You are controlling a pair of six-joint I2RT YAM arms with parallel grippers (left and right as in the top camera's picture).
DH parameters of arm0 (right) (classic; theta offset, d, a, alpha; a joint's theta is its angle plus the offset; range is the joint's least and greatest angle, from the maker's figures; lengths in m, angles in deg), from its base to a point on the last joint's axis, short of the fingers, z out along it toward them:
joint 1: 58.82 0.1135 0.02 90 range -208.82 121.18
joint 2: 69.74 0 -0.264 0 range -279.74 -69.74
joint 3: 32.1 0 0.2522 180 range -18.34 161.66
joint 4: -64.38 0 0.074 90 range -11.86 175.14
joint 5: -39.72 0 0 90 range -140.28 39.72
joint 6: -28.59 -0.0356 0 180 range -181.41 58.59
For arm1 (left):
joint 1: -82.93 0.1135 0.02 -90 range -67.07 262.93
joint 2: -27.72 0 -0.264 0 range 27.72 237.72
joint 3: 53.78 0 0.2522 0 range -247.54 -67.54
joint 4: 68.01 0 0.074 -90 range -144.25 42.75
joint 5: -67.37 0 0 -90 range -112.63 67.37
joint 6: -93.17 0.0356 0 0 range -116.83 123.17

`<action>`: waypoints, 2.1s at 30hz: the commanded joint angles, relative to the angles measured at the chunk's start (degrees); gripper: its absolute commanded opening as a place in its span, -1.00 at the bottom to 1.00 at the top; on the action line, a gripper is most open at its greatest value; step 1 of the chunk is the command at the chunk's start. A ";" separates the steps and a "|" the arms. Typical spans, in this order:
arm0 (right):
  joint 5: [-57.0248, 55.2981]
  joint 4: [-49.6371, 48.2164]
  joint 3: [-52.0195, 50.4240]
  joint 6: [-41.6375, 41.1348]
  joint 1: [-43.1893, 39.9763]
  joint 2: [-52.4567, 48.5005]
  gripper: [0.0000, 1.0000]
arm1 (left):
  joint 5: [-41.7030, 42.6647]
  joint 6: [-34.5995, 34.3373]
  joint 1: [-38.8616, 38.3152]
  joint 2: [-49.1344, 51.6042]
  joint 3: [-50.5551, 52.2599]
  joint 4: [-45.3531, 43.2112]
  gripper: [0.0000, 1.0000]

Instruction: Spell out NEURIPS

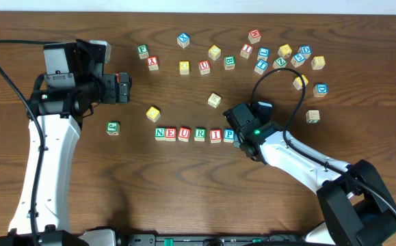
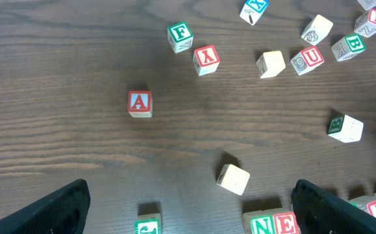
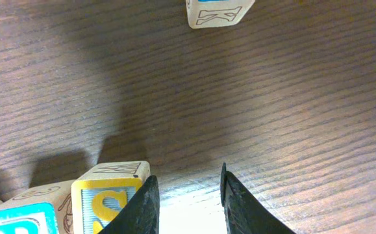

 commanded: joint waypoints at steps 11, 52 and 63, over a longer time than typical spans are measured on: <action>-0.28 -0.70 -0.50 0.92 -0.31 -0.31 -0.47 | 0.70 -0.09 0.20 -0.22 -1.31 0.04 0.95; 2.54 -4.13 -0.74 3.02 -3.93 -0.52 -0.50 | 0.70 -0.09 0.20 -0.22 -1.31 0.04 0.95; 4.13 -4.39 -0.74 3.04 -3.82 -0.52 -0.52 | 0.70 -0.09 0.20 -0.22 -1.31 0.04 0.95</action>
